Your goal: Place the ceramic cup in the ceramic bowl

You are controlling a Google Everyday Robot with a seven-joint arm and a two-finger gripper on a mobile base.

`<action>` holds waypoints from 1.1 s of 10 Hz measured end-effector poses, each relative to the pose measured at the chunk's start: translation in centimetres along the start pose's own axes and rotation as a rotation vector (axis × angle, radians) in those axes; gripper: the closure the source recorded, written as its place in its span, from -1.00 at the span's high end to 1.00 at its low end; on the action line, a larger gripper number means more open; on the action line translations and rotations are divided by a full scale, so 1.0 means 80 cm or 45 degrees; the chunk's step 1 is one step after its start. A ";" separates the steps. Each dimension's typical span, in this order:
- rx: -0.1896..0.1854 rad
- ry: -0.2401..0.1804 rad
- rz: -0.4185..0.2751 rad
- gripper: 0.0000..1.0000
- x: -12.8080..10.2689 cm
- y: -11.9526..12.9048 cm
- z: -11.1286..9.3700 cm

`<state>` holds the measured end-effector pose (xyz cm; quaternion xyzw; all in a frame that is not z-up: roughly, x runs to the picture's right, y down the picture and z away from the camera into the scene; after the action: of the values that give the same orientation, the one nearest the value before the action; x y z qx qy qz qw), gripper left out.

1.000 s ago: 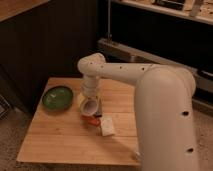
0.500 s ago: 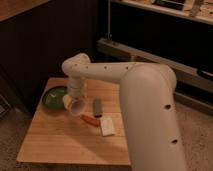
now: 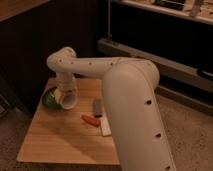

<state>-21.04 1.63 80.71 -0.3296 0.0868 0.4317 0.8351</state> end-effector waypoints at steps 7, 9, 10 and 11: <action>-0.002 0.013 0.004 0.41 0.001 -0.009 0.022; 0.006 0.027 0.005 0.53 -0.001 -0.025 0.033; 0.006 0.029 0.007 0.58 0.000 -0.033 0.037; 0.007 0.027 0.014 0.59 -0.001 -0.038 0.037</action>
<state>-19.13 2.23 84.47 -0.3314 0.0985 0.4326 0.8327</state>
